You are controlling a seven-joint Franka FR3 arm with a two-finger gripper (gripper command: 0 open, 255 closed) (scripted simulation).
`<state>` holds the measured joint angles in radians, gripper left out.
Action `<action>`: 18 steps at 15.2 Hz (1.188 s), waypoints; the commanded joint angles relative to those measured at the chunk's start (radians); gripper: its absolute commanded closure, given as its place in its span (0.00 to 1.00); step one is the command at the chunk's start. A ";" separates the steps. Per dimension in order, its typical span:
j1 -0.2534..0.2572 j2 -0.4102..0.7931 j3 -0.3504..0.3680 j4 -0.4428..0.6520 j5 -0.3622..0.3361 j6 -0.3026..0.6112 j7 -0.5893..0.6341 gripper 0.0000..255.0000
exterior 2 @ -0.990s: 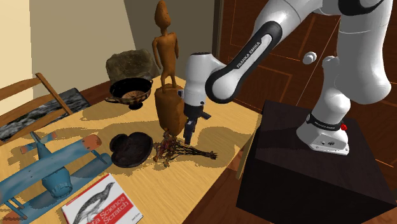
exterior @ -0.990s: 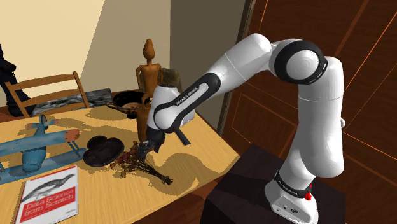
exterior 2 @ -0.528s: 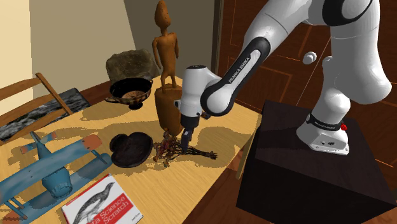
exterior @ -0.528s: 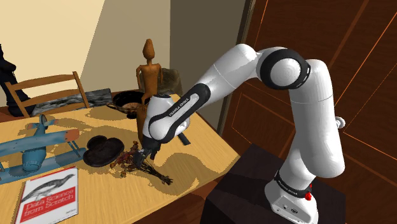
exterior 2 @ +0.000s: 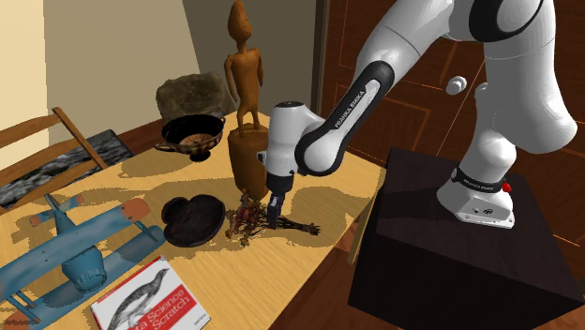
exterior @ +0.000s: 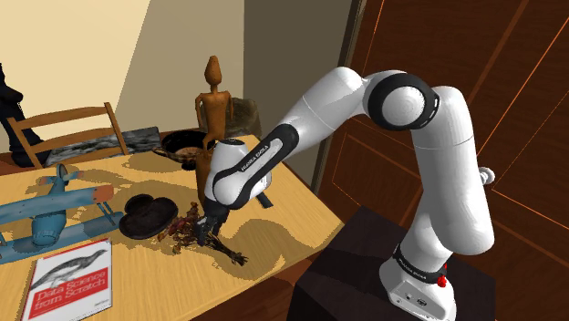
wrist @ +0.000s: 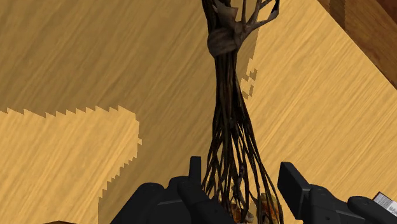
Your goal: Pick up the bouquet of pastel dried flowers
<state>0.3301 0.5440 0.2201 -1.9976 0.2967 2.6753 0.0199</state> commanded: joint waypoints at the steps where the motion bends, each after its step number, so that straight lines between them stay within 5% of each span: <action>1: 0.000 0.001 0.000 0.000 0.000 0.001 0.000 1.00; 18: -0.002 -0.136 -0.005 -0.007 -0.010 -0.126 0.038 1.00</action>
<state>0.3270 0.4168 0.2156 -2.0058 0.2882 2.5579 0.0544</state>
